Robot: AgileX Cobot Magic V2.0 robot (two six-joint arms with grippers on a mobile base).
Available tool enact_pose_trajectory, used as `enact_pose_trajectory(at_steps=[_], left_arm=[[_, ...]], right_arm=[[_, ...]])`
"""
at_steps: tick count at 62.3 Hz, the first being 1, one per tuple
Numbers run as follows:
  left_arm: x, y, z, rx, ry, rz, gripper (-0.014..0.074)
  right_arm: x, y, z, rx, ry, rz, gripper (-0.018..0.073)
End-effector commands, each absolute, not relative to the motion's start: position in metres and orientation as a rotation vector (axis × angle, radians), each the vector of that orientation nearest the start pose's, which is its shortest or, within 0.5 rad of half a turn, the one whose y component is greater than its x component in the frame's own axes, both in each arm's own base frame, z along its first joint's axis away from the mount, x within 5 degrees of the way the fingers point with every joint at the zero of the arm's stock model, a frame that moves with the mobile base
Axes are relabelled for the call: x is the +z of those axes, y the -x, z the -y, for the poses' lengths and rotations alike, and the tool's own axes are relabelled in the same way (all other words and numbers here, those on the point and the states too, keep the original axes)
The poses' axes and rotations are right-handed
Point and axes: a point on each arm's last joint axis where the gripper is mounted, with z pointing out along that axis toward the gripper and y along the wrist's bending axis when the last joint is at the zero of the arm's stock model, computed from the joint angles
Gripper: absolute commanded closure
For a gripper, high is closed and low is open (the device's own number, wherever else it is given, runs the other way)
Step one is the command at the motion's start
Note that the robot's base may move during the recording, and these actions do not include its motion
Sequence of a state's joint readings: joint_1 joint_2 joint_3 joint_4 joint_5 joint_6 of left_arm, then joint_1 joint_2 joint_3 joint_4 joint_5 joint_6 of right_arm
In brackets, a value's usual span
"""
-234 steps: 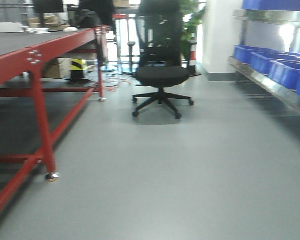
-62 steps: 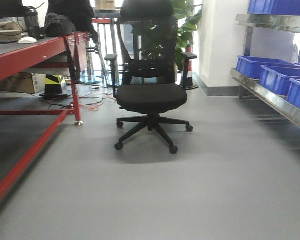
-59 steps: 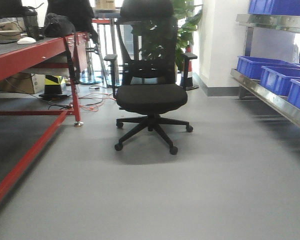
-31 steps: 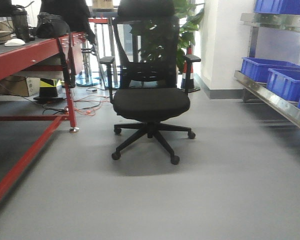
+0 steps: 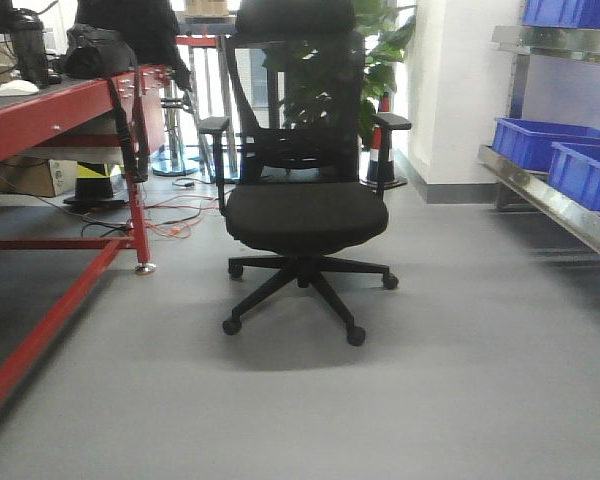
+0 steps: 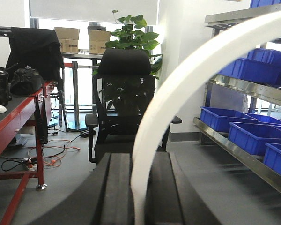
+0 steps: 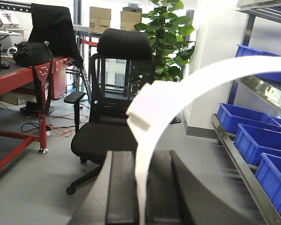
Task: Grab PVC pipe and place in blue bin
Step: 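Drive the base past the black chair toward the blue bin shelf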
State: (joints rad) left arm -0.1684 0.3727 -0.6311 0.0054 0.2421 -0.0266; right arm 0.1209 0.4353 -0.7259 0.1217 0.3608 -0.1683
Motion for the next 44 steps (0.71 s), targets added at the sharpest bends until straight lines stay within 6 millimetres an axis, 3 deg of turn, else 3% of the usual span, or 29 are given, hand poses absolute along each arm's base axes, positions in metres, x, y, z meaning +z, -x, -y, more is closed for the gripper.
enact_pose_trajectory(at_steps=[1, 44], left_arm=[[0.38, -0.0678, 0.0119, -0.161, -0.109, -1.431, 0.0707], [0.38, -0.0678, 0.0119, -0.161, -0.109, -1.431, 0.0707]], right_arm=[[0.3943, -0.0744, -0.0125, 0.073, 0.172, -1.512, 0.0721], [0.3943, -0.0744, -0.0125, 0.073, 0.172, -1.512, 0.0721]])
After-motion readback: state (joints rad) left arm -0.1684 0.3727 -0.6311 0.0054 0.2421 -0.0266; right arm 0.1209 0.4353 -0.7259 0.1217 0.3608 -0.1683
